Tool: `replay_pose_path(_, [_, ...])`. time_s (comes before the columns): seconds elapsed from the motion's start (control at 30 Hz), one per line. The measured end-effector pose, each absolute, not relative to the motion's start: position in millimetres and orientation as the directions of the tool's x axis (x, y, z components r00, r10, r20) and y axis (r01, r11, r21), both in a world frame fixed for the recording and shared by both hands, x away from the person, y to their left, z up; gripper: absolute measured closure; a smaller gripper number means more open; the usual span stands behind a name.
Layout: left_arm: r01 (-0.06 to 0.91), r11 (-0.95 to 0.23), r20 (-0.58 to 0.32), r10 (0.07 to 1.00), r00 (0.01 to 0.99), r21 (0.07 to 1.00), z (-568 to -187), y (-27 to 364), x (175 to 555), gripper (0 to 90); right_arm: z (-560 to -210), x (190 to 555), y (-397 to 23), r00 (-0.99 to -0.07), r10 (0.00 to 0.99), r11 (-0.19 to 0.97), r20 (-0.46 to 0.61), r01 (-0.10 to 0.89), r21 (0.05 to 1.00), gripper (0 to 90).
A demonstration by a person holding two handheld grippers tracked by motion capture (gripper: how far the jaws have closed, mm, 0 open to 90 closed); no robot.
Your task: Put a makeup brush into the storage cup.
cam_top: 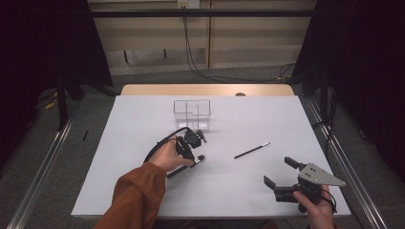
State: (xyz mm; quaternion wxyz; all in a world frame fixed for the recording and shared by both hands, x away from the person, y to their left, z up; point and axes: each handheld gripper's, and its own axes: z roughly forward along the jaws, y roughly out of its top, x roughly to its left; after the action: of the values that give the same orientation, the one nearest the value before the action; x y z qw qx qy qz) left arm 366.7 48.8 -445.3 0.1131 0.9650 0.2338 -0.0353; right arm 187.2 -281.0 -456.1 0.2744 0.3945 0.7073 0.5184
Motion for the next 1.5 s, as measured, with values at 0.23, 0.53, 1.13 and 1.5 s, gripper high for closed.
replay_pose_path(0.23, [0.472, -0.85, -0.144, 0.449, 0.882, 0.233, -440, 53, 368, 75.7, -456, 187, -281, -0.538, 0.843, 0.149, 0.023, 0.275, 0.95, 0.9])
replay_pose_path(0.53, [0.496, -0.801, -0.161, 0.47, 0.868, 0.335, -430, 67, 368, 75.7, -456, 187, -281, -0.536, 0.844, 0.149, 0.023, 0.274, 0.95, 0.9])
replay_pose_path(1.13, [0.533, -0.609, -0.187, 0.539, 0.821, 0.588, -420, 103, 358, 75.6, -456, 187, -281, -0.534, 0.845, 0.147, 0.023, 0.274, 0.95, 0.8])
replay_pose_path(1.5, [0.474, -0.52, -0.17, 0.527, 0.833, 0.711, -420, 118, 350, 75.7, -456, 187, -281, -0.529, 0.848, 0.146, 0.023, 0.275, 0.95, 0.7])
